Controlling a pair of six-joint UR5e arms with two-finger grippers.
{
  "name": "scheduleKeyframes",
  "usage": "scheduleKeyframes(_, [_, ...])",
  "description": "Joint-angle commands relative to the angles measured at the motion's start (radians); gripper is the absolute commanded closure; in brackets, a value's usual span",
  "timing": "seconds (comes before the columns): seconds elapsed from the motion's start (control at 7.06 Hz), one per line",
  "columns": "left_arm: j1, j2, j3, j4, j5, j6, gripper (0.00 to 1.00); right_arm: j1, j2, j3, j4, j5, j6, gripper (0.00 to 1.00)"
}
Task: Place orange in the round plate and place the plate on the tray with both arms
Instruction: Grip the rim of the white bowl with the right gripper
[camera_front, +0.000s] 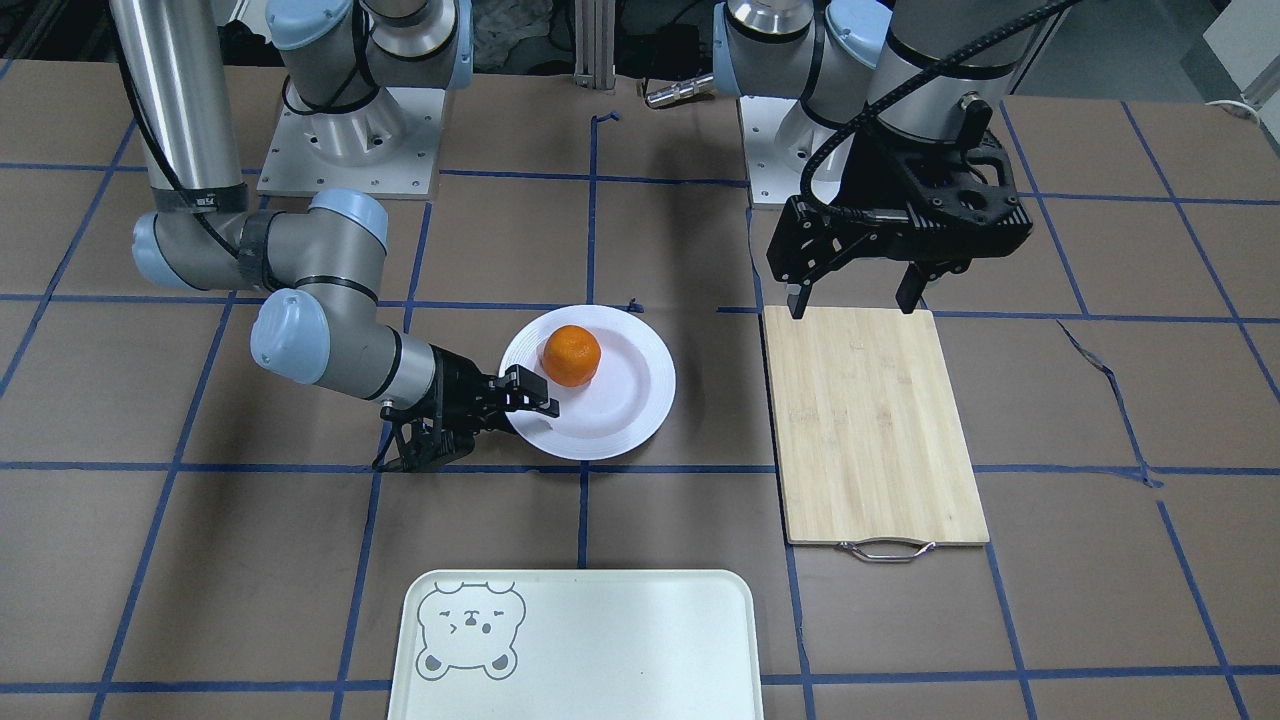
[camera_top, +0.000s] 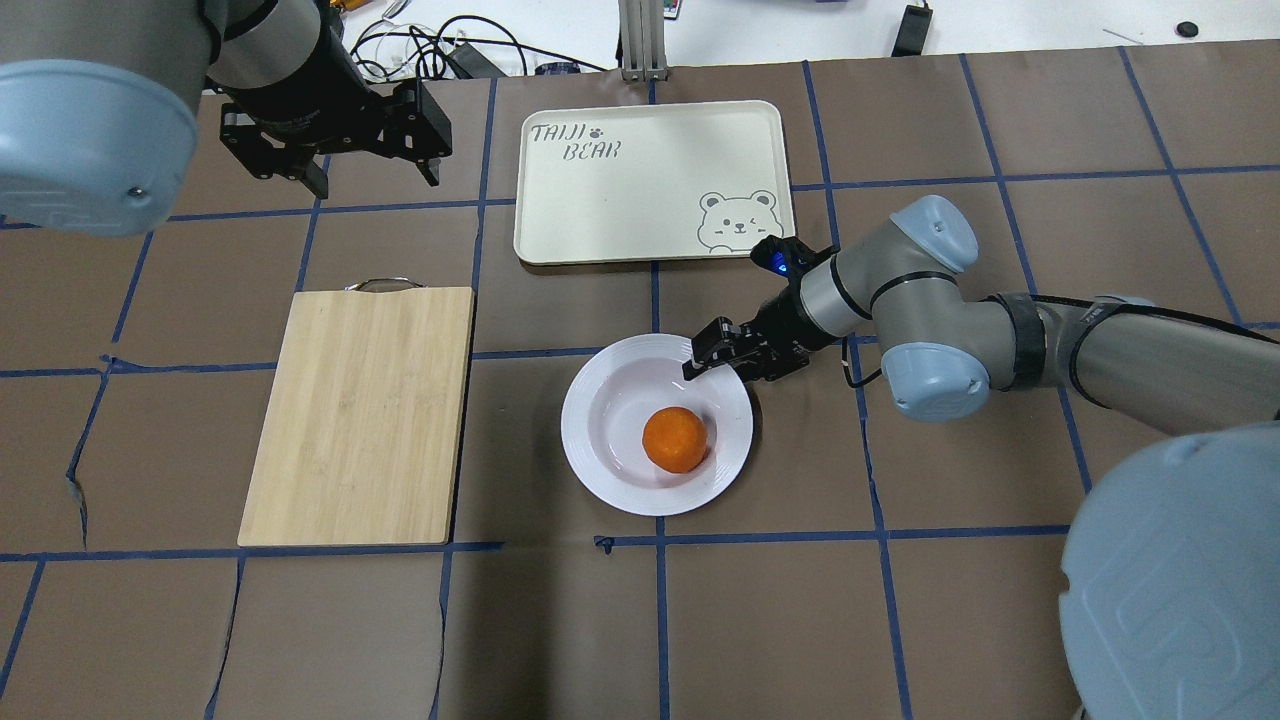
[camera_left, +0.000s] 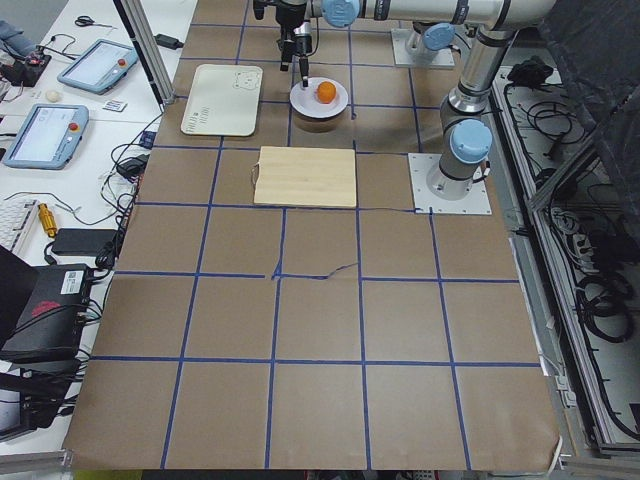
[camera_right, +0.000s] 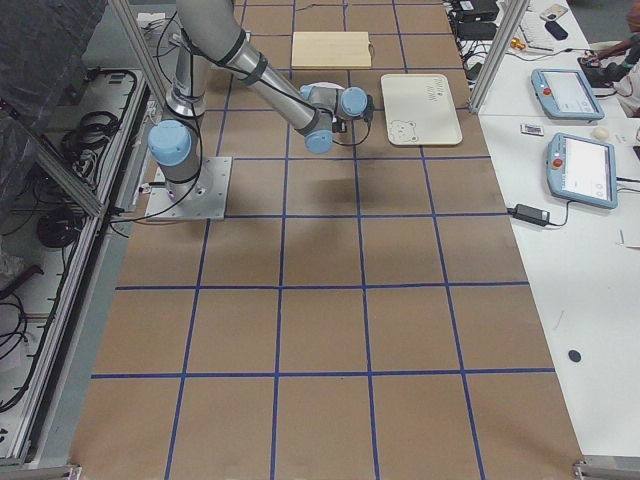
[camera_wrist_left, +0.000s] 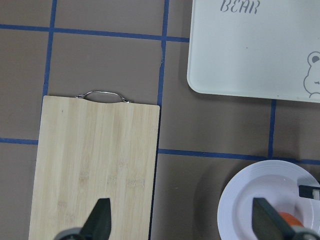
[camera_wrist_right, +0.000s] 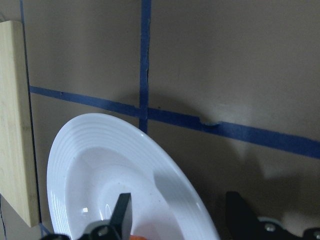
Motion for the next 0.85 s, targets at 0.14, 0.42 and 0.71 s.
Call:
scheduleKeyframes(0.14, [0.000, 0.001, 0.000, 0.000, 0.001, 0.000, 0.00, 0.012, 0.003, 0.006, 0.001, -0.005, -0.002, 0.41])
scheduleKeyframes(0.42, [0.000, 0.001, 0.000, 0.000, 0.001, 0.000, 0.00, 0.012, 0.005, 0.023, -0.006, -0.003, -0.004, 0.81])
scheduleKeyframes(0.71, [0.000, 0.001, -0.001, 0.000, 0.003, 0.000, 0.00, 0.012, 0.005, 0.017, -0.010, -0.003, -0.023, 1.00])
